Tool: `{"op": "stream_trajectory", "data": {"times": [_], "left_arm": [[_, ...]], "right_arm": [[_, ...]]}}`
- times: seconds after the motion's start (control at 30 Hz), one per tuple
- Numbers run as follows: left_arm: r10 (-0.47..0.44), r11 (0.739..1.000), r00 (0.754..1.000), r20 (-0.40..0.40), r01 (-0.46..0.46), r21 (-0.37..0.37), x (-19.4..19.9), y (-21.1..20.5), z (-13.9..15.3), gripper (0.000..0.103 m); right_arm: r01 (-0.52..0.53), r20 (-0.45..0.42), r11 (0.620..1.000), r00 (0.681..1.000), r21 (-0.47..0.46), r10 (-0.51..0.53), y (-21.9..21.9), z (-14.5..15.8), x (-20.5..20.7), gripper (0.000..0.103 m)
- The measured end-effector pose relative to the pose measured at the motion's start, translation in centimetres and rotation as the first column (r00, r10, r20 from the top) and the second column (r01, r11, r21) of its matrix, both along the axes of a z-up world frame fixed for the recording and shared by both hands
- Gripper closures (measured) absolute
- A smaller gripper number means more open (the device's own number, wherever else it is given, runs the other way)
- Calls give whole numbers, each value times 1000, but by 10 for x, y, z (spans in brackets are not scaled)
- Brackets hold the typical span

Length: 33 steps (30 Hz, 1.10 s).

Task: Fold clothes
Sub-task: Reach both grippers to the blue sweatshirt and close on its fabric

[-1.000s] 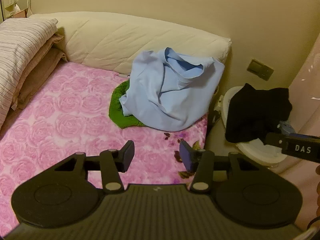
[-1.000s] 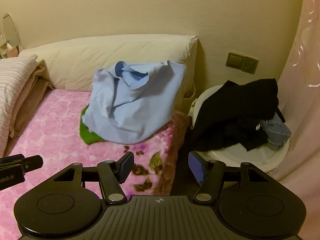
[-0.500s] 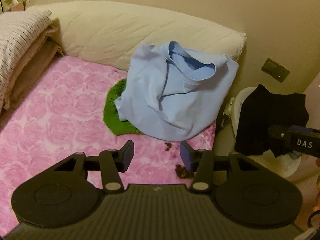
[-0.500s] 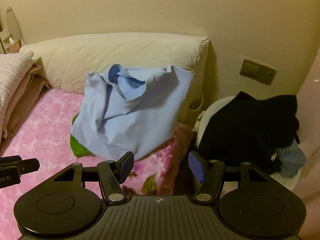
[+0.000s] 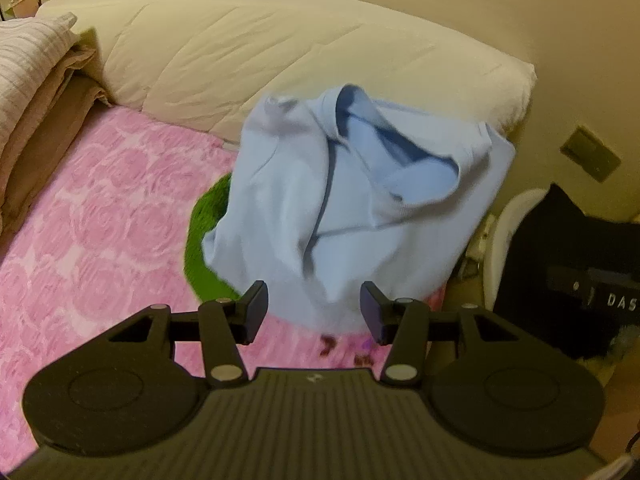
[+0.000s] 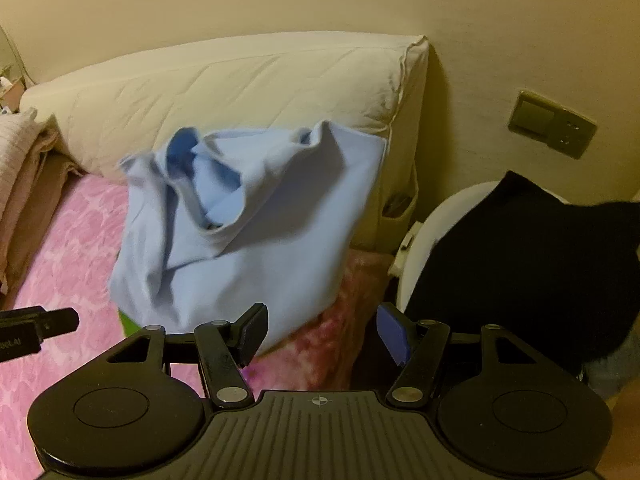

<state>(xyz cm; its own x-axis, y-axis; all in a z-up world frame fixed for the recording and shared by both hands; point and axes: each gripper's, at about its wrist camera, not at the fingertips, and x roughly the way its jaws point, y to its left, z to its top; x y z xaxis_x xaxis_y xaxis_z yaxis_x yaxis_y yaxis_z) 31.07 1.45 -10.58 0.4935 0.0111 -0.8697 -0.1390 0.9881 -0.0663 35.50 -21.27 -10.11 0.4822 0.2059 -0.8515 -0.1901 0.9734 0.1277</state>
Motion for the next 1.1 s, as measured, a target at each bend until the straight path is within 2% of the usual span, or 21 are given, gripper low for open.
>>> {"op": "stream_trajectory", "data": {"times": [0.2,0.43,0.63,0.87,1.0,1.1], "left_arm": [[28,1000,1000,-11,-28,-1,56,1,-6,54],[55,998,997,-46,-56,-1,112,9,-23,53],[96,995,994,-43,-97,-16,145,20,-31,53],[193,980,981,8,-192,-47,176,47,-32,50],[256,966,967,-5,-256,-34,192,61,-47,48],[302,948,953,-34,-304,-90,200,71,-66,47]], "right_arm": [[20,-44,999,999,42,-18,-2,-10,55,39],[26,-47,999,999,47,-24,5,-22,112,39],[124,-71,979,991,164,-114,-1,-33,154,39],[220,-127,938,973,266,-193,-1,-52,185,39],[270,-207,917,954,294,-215,4,-71,198,39],[254,-202,915,959,315,-197,9,-71,198,39]]}}
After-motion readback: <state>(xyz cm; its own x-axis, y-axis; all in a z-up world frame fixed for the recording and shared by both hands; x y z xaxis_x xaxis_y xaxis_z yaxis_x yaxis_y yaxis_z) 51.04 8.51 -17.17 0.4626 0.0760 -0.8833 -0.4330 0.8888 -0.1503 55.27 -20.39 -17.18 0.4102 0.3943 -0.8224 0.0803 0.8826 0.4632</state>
